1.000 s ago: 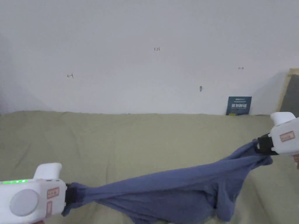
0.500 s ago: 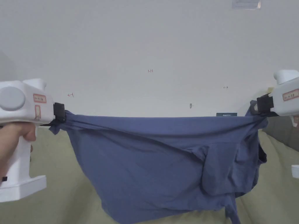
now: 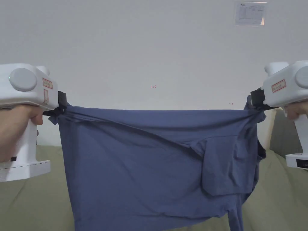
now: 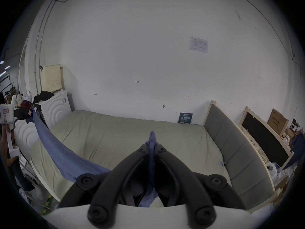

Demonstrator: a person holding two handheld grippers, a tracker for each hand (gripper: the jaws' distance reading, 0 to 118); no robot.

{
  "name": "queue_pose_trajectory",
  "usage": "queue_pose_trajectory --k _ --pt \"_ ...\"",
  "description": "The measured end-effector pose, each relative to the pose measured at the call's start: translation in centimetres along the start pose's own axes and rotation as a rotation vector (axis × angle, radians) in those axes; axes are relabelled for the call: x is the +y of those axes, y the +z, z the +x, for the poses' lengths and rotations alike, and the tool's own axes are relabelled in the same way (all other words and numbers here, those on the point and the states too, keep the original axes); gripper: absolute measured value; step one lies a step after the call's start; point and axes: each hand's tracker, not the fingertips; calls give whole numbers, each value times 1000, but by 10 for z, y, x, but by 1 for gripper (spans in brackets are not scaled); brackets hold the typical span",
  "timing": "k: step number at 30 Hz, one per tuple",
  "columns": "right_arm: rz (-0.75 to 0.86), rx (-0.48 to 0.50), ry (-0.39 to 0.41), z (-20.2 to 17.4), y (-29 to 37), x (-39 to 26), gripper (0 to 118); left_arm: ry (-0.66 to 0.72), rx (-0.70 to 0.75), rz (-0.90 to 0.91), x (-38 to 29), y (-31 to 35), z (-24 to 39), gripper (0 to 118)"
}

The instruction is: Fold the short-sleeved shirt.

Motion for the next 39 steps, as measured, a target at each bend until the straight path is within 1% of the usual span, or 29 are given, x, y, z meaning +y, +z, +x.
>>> queue_pose_trajectory --k 2,8,11,18,20,21,23,24,27,30,34,35,36,37,38,39 --pt "2 2 -5 0 -17 10 7 -5 26 -1 7 -16 2 0" --pt "-1 -21 13 -1 -85 38 7 4 65 7 26 -78 9 0" --pt "-17 -35 -1 2 -122 46 7 -15 85 -9 27 -112 18 0" --pt "-55 -64 -1 3 -202 34 7 -22 105 -43 16 -185 30 0" --pt "-74 -77 19 0 -222 24 7 -20 113 -49 8 -205 31 0" --pt "-86 -84 23 -1 -230 18 7 -18 120 -58 4 -213 31 0" --pt "-105 -76 -5 -2 -247 2 7 -13 120 -70 -9 -228 31 0" --pt "-123 -74 -5 -3 -255 -7 7 -20 123 -83 -17 -234 31 0" --pt "-173 -78 32 -9 -273 -39 7 -52 121 -133 -50 -249 29 0" --pt "-220 -56 -6 -13 -279 -83 7 -79 121 -197 -93 -257 20 0" --pt "-275 -31 7 -21 -270 -148 7 -38 90 -277 -161 -251 0 0" --pt "-277 -33 -20 -21 -264 -162 7 -43 84 -311 -125 -253 11 0" --pt "-289 -18 -64 -21 -259 -178 7 -37 85 -319 -148 -261 -4 0" --pt "-301 -7 -97 -15 -257 -195 7 -49 78 -345 -158 -261 -10 0" --pt "-299 -17 -128 -15 -253 -208 7 -48 77 -359 -157 -257 -10 0" --pt "-324 -12 -107 -16 -247 -220 7 -34 74 -361 -154 -250 -10 0"
